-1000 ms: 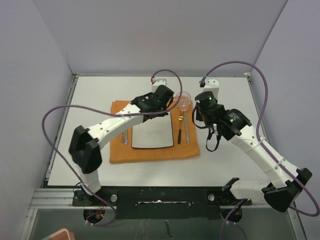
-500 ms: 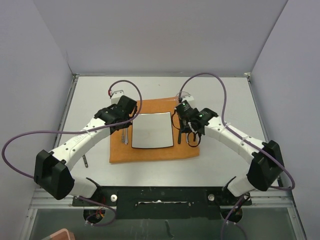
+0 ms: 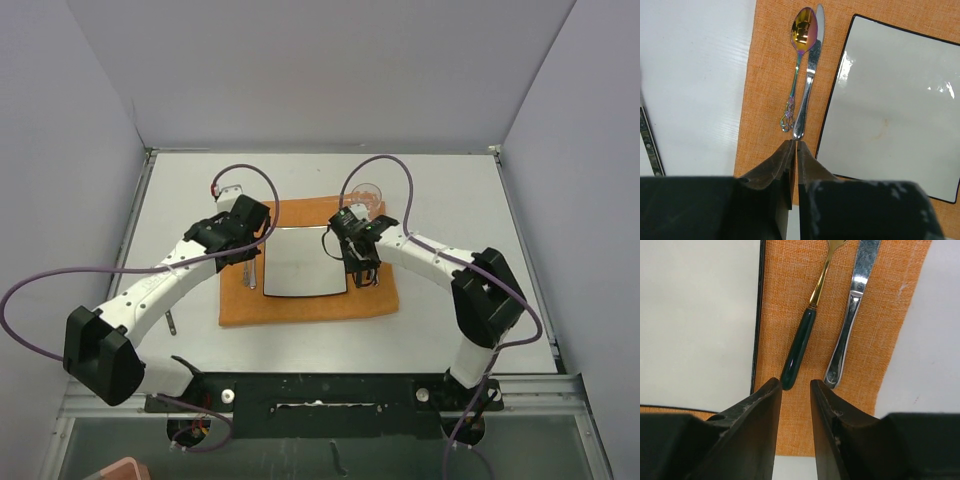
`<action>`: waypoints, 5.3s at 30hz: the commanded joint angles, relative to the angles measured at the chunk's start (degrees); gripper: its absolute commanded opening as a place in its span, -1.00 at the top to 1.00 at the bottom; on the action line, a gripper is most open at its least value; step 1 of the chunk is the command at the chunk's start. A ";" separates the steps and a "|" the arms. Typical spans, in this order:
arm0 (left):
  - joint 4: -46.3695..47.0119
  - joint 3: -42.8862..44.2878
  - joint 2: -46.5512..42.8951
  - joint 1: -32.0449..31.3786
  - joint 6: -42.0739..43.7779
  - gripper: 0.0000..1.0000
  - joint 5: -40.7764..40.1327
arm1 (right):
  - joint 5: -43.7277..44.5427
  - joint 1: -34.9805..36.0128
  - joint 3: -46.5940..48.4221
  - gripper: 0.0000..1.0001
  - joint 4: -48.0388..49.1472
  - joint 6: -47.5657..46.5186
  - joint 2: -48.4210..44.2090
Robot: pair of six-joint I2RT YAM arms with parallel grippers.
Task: Set the dinner table for one person
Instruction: Adjust the fork on the napkin, then adjust the utensils on the napkin.
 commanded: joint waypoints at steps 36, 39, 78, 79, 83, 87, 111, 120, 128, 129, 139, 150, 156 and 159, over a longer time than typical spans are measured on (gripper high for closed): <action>-1.71 3.85 -8.95 3.72 2.94 0.88 0.33 | 3.89 -2.53 0.49 0.73 5.40 1.55 9.12; -1.52 4.15 -8.56 3.86 2.93 0.88 0.61 | 4.43 -2.68 0.37 0.73 5.13 1.04 8.49; -0.37 4.82 22.95 12.29 -4.82 1.00 12.71 | 14.29 0.84 9.39 1.00 5.48 -8.51 -21.79; -1.02 5.56 23.63 12.27 -5.21 1.00 11.93 | 14.46 0.77 9.67 1.00 5.17 -8.74 -21.93; -2.50 7.38 25.84 12.78 -6.73 1.00 9.97 | 14.43 0.48 10.16 1.00 4.97 -9.44 -22.29; -3.06 8.18 27.23 14.24 -9.08 1.00 9.45 | 13.90 -0.07 11.07 1.00 4.29 -10.23 -21.69; 0.45 14.29 41.20 12.34 -6.54 1.00 9.49 | 12.57 -4.67 15.45 1.00 3.41 -11.83 -20.26; 1.58 15.93 42.57 10.09 -6.37 1.00 10.87 | 12.97 -6.22 13.08 1.00 2.86 -9.73 -20.16; 2.42 15.38 41.78 9.26 -6.27 1.00 11.30 | 5.78 -13.68 5.06 1.00 3.04 0.46 -15.47; 2.36 15.25 41.55 9.26 -6.27 1.00 11.32 | 4.33 -14.51 3.85 1.00 3.18 1.40 -14.13; 2.69 12.60 37.18 9.17 -5.49 1.00 11.00 | -0.84 -15.29 -1.81 1.00 6.86 1.40 -4.61; 2.35 12.16 33.48 9.17 -3.80 1.00 11.11 | -3.65 -15.22 -2.47 1.00 9.52 2.27 4.07; 2.01 12.75 32.09 9.67 -2.53 1.00 11.21 | -4.87 -15.23 -0.40 1.00 8.91 2.56 9.56; 1.75 13.30 30.82 9.87 -1.75 1.00 11.12 | -4.00 -15.07 0.52 1.00 7.54 3.17 11.66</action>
